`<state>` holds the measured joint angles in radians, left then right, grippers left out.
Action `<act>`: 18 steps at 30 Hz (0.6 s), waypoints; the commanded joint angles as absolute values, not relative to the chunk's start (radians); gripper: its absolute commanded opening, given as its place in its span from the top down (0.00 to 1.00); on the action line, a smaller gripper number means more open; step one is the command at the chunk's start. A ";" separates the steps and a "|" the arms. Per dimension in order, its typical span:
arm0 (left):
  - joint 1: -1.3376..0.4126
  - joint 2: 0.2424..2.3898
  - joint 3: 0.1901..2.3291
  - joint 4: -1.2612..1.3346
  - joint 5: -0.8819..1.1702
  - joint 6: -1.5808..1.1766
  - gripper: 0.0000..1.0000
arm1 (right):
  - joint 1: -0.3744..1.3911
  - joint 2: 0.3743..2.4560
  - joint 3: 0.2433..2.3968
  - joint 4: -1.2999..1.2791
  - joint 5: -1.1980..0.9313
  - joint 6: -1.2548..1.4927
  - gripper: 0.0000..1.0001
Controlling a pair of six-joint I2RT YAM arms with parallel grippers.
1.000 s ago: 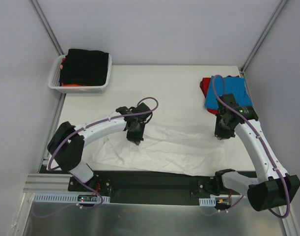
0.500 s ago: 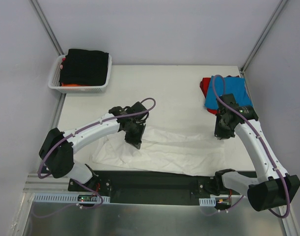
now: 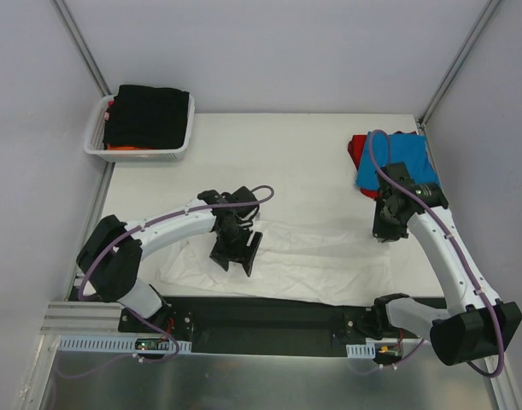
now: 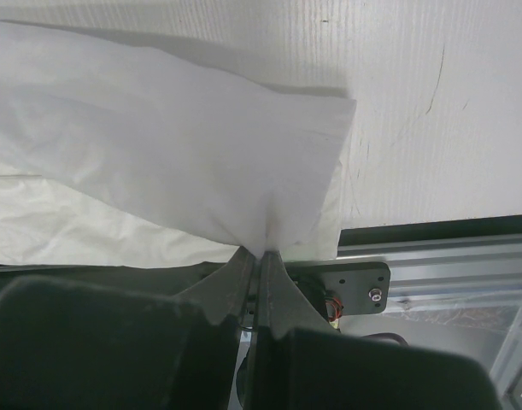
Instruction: Fold and stack the t-shirts
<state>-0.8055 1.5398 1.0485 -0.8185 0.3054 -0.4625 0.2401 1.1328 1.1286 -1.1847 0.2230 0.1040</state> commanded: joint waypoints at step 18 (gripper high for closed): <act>-0.807 1.469 1.002 -0.956 0.118 -0.592 0.13 | 0.247 0.971 1.058 -1.289 0.201 0.144 0.99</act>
